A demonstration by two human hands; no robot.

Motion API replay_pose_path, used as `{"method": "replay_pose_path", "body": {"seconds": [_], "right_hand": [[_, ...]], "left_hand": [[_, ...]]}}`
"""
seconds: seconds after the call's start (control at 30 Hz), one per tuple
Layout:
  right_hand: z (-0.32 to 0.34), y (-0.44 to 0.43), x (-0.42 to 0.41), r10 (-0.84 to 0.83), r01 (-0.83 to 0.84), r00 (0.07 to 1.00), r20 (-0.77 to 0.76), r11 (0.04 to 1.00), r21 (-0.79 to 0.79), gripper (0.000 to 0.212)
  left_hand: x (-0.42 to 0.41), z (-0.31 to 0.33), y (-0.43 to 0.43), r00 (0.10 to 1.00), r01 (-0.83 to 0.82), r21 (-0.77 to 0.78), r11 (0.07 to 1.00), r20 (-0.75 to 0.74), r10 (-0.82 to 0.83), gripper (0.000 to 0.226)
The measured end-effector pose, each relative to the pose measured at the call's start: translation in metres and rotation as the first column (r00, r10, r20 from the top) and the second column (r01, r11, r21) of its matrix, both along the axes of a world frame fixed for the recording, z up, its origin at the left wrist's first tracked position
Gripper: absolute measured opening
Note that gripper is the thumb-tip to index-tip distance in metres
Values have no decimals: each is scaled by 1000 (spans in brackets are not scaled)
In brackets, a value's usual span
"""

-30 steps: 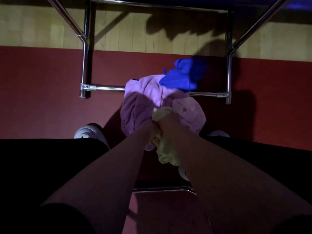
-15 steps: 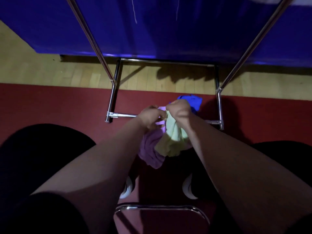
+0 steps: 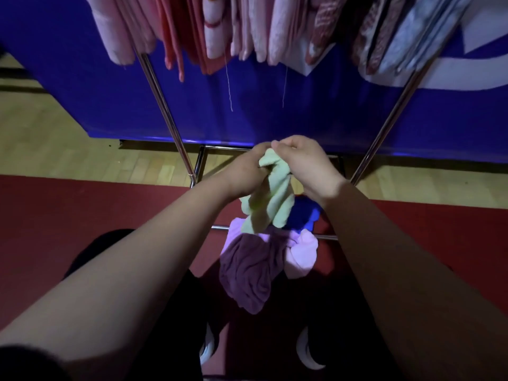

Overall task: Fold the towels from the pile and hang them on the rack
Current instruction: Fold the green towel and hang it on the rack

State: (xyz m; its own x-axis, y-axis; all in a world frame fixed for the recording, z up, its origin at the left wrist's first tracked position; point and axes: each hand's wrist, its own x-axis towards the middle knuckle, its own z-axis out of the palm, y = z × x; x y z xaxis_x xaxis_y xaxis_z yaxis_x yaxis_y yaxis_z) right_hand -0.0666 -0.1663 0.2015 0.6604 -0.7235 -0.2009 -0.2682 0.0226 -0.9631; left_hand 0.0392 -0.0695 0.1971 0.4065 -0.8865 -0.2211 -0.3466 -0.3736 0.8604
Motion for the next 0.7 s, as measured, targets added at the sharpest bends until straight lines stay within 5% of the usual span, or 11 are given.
{"method": "replay_pose_path", "body": {"seconds": [0.13,0.37,0.53,0.7], "right_hand": [[14,-4,-4,34,-36,998,59,999,26,11],[12,-18,5,-20,18,993,116,1000,15,8],[17,-23,10,-16,10,993,119,999,52,16],[21,-28,8,-58,57,998,33,998,28,31]], "left_hand": [[1,3,2,993,-12,-17,1000,121,14,28],[17,9,-7,995,-95,-87,992,-12,94,28],[22,4,-16,970,-226,-110,968,62,234,19],[24,5,-18,976,-196,-209,958,-140,169,26]]}}
